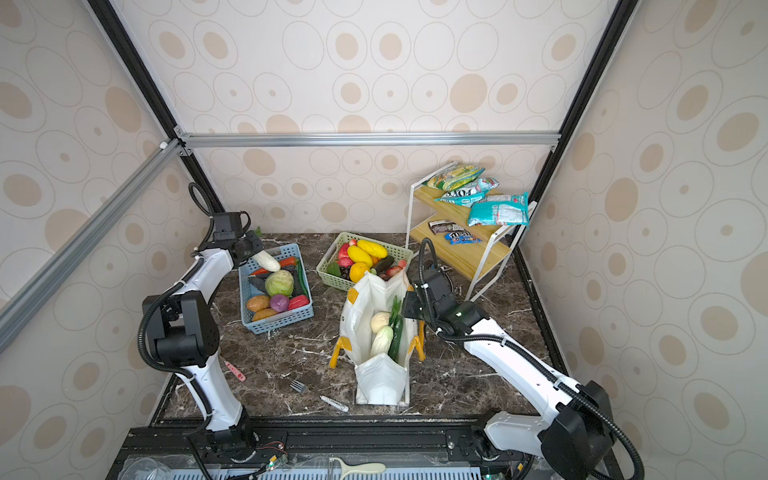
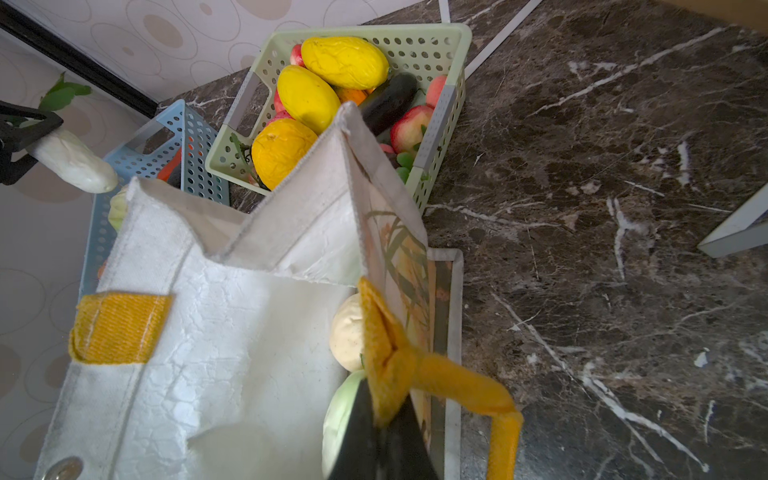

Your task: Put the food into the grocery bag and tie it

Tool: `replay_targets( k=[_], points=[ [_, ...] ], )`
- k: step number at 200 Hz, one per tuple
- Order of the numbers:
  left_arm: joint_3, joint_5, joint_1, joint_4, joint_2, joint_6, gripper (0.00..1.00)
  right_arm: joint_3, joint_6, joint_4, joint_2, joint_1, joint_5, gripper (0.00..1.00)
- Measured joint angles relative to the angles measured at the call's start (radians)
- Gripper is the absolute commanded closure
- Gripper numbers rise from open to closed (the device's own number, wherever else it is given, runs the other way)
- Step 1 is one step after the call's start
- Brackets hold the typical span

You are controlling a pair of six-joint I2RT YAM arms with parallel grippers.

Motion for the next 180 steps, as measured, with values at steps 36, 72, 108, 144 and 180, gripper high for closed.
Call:
replay_targets(
  k=[36,72,108,144,180],
  points=[
    [-0.033,0.056,-0.029,-0.004,-0.045,0.056,0.62,0.000,0.001,0.006,0.000,0.000,-0.010,1.00],
    [-0.040,0.113,-0.071,-0.016,-0.048,0.129,0.60,0.000,0.002,0.011,0.002,0.000,-0.022,1.00],
    [-0.020,0.138,-0.125,-0.030,0.023,0.183,0.57,0.000,0.005,0.015,0.004,0.000,-0.027,1.00],
    [0.042,0.140,-0.183,-0.070,0.111,0.228,0.55,0.000,0.005,0.015,0.004,0.000,-0.026,1.00],
    [0.095,0.114,-0.210,-0.116,0.171,0.244,0.55,0.000,0.005,0.013,0.002,0.000,-0.023,1.00]
  ],
)
